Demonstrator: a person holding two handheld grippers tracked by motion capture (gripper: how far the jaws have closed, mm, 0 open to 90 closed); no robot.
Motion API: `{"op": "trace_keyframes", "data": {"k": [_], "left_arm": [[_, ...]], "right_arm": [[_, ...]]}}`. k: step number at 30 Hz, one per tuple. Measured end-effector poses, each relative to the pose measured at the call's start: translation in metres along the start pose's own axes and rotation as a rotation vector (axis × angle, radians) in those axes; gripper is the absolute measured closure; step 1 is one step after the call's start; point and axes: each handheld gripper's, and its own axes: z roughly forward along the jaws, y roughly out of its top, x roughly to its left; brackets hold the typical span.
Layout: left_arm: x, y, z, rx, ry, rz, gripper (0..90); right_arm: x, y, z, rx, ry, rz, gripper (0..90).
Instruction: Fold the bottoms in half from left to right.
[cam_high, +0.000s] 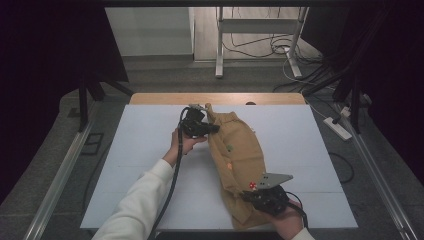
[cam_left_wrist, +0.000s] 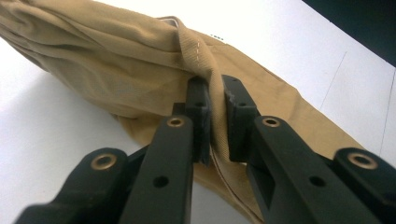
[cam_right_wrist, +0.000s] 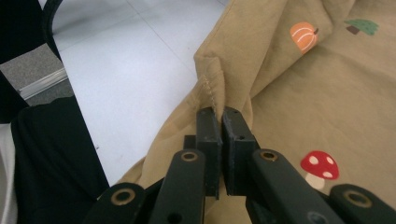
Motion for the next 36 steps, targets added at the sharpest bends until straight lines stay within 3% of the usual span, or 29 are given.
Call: {"op": "trace_keyframes", "data": {"k": [36], "left_arm": [[-0.014, 0.010, 0.042, 0.049, 0.003, 0.010, 79.9]], "right_arm": [[-0.015, -0.022, -0.011, 0.043, -0.028, 0.059, 86.4]]}}
